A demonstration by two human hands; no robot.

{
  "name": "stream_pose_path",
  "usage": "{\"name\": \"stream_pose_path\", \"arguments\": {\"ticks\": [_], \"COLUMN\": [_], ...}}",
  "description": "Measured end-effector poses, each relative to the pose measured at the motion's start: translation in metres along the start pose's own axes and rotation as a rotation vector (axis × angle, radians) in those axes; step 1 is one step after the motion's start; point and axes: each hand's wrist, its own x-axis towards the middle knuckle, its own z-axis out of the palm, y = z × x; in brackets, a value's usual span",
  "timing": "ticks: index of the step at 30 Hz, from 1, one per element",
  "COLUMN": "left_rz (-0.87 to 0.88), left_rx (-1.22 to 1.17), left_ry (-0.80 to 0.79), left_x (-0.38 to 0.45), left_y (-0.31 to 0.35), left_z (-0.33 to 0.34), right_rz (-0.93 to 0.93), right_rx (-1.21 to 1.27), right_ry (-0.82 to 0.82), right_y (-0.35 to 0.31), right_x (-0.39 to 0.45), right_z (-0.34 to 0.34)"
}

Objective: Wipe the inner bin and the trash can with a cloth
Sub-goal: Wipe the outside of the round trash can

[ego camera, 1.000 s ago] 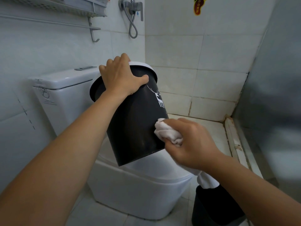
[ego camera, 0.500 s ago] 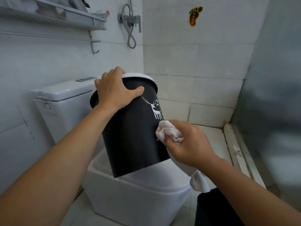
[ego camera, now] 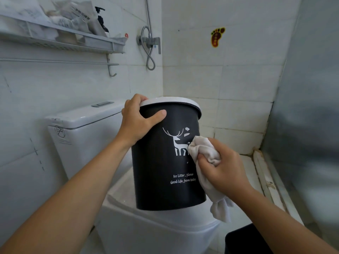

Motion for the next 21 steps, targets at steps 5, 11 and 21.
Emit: {"name": "stream_pose_path", "arguments": {"ticks": [5, 11, 21], "left_rz": [0.021, 0.375, 0.507], "left_rx": [-0.048, 0.364, 0.542], "left_ry": [-0.057, -0.143, -0.029], "left_x": [0.005, 0.011, -0.003], "left_y": [0.001, 0.026, 0.039], "left_z": [0.010, 0.014, 0.043], "right_rz": [0.010, -0.037, -0.061], "right_rx": [0.005, 0.003, 0.063], "right_ry": [-0.025, -0.054, 0.138], "right_y": [0.002, 0.005, -0.003], "right_x": [-0.004, -0.009, 0.029], "right_z": [-0.009, -0.009, -0.009]}}
